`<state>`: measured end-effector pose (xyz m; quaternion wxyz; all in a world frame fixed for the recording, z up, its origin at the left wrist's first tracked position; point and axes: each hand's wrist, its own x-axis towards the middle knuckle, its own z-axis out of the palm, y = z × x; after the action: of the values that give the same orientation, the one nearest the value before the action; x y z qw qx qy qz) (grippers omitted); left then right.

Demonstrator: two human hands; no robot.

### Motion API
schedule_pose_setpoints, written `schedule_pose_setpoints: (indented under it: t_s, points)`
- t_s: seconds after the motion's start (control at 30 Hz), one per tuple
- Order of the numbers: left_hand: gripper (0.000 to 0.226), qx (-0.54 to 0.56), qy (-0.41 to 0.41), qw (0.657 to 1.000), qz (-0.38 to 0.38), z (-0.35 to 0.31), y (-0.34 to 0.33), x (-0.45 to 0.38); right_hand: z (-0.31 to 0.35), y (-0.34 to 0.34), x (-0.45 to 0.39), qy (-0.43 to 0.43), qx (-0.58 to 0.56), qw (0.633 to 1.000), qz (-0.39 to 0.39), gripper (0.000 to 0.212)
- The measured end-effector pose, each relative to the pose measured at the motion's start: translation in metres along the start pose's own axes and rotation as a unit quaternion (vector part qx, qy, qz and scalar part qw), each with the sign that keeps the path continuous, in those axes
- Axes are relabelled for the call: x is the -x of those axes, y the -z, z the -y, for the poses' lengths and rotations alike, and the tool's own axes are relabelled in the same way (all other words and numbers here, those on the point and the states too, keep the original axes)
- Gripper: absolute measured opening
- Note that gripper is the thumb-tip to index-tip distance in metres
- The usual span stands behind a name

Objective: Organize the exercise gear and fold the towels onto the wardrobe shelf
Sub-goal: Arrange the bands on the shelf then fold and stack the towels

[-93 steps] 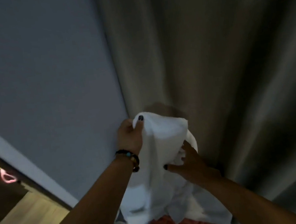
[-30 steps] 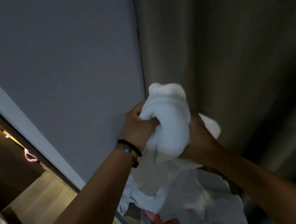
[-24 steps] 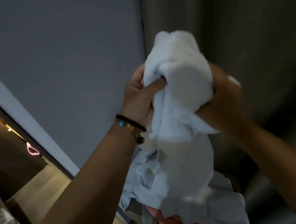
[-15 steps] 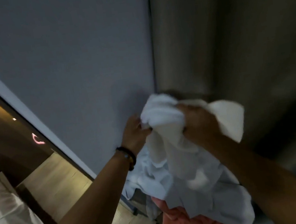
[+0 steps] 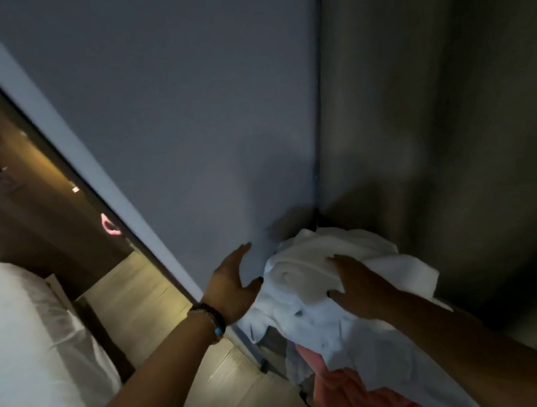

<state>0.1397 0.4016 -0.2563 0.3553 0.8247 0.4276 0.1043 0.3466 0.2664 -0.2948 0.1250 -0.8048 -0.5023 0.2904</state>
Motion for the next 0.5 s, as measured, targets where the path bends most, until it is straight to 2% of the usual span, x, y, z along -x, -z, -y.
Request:
schedule_pose_setpoints:
  t_s: [0.13, 0.2, 0.3, 0.5]
  points:
    - [0.07, -0.05, 0.001, 0.999, -0.011, 0.007, 0.014, 0.031, 0.034, 0.004, 0.03, 0.127, 0.058, 0.989, -0.04, 0.066]
    - [0.07, -0.056, 0.004, 0.998, -0.007, 0.013, 0.018, 0.05, 0.051, -0.001, 0.043, 0.169, 0.09, 0.981, -0.022, 0.075]
    - [0.072, -0.07, 0.0, 0.997, -0.011, 0.023, 0.028, 0.077, 0.081, -0.003, 0.057, 0.208, 0.056, 0.976, 0.028, 0.076]
    - [0.075, -0.078, 0.009, 0.995, -0.057, 0.049, 0.071, 0.102, 0.141, -0.011, 0.067, 0.263, 0.048, 0.963, 0.031, 0.072]
